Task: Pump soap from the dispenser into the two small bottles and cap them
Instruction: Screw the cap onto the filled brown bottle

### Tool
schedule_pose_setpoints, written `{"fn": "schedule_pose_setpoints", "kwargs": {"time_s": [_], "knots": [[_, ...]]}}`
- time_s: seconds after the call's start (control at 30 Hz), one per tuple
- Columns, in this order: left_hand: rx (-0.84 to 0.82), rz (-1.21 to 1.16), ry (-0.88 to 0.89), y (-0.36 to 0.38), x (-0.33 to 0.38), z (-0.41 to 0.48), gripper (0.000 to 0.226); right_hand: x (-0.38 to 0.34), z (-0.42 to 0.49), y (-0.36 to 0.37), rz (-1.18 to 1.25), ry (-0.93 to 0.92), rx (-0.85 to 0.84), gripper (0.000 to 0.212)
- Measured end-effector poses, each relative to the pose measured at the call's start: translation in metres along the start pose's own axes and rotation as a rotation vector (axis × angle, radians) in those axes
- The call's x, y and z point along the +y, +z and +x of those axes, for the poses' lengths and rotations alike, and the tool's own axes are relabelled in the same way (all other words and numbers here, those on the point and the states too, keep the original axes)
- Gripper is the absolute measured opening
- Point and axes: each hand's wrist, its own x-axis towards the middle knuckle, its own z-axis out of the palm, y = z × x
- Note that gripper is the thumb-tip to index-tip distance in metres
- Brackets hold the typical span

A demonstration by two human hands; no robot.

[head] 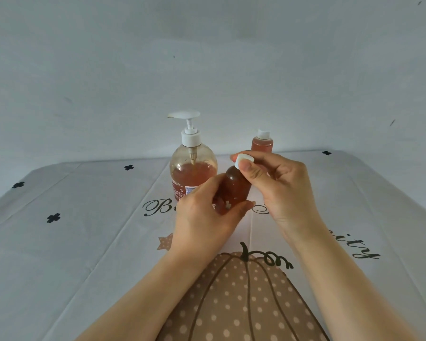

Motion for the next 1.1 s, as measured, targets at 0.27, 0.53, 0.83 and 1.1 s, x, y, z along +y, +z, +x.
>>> {"fn": "schedule_pose_setpoints", "kwargs": {"time_s": [0.27, 0.53, 0.83, 1.1], "knots": [[0.133, 0.194, 0.118, -0.001, -0.001, 0.004, 0.034, -0.002, -0.006, 0.012, 0.019, 0.006, 0.177, 0.016], [0.100, 0.107, -0.088, -0.008, 0.001, 0.004, 0.034, -0.011, -0.001, 0.012, -0.033, 0.062, 0.031, 0.009], [0.074, -0.230, -0.235, -0.015, -0.003, 0.008, 0.035, 0.039, 0.050, -0.027, -0.419, 0.431, 0.286, 0.066], [-0.065, -0.242, -0.270, 0.001, 0.006, 0.020, 0.026, 0.051, 0.070, -0.027, -0.583, 0.387, 0.159, 0.046]]}}
